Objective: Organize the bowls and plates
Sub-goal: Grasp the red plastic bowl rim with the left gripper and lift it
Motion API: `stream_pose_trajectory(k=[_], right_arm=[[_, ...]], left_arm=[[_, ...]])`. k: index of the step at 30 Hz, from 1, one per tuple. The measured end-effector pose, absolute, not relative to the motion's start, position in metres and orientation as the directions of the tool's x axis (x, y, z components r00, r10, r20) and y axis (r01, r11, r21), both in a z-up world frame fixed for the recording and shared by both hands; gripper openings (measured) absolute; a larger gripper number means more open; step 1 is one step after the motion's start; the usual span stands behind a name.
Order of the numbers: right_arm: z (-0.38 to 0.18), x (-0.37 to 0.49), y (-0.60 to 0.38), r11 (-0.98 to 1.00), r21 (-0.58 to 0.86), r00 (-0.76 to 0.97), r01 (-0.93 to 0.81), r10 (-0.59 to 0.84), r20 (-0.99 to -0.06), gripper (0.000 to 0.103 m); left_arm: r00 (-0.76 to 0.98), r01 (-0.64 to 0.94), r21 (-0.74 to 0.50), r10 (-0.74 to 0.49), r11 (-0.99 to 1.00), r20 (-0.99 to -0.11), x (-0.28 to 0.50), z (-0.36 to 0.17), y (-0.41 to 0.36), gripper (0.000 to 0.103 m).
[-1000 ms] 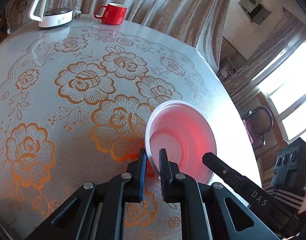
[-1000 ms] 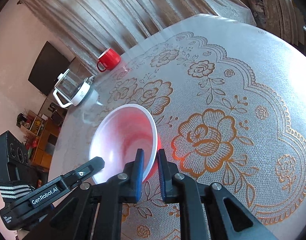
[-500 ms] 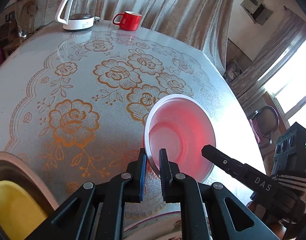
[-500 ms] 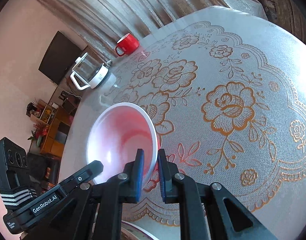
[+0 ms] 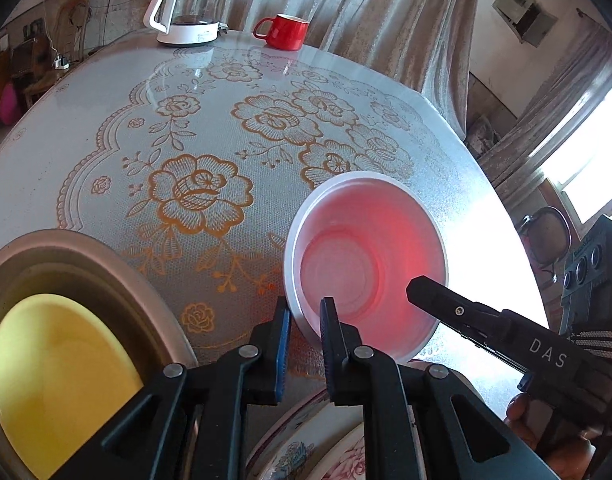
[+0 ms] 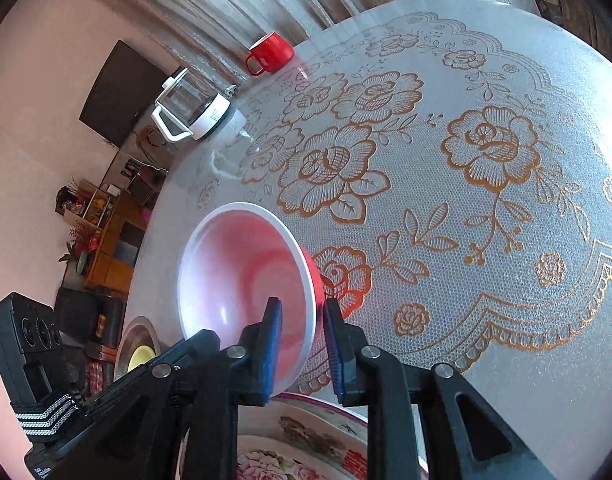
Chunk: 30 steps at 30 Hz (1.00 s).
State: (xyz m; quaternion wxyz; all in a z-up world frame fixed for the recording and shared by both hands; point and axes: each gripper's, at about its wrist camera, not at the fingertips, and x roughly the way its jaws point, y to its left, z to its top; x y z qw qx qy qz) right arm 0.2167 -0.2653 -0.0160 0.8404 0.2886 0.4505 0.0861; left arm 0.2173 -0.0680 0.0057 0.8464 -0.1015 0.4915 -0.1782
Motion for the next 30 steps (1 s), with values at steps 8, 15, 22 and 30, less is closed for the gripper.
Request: stream_pose_trajectory(k=[8,15,22,30], right_arm=[[-0.013,0.207,-0.264,0.831,0.544,0.601,0.12,0.375,-0.706,0.023],[-0.012,0.205,-0.258,0.841,0.532,0.612,0.101,0.369,-0.699,0.021],[-0.011,0.202,-0.253,0.86,0.503,0.629,0.089,0.343,-0.698,0.009],[-0.004,0.194,-0.258,0.838,0.541,0.644,0.072,0.376,-0.667,0.008]], left_arm=[[0.473,0.219,-0.349,-0.412,0.911,-0.779,0.215,0.007,-0.067,0.021],[0.483,0.233,-0.361,-0.43,0.903,-0.763,0.209,0.01,-0.065,0.021],[0.495,0.241,-0.357,-0.43,0.903,-0.755,0.203,0.008,-0.066,0.02],[0.548,0.265,-0.347,-0.437,0.9,-0.713,0.186,0.025,-0.064,0.019]])
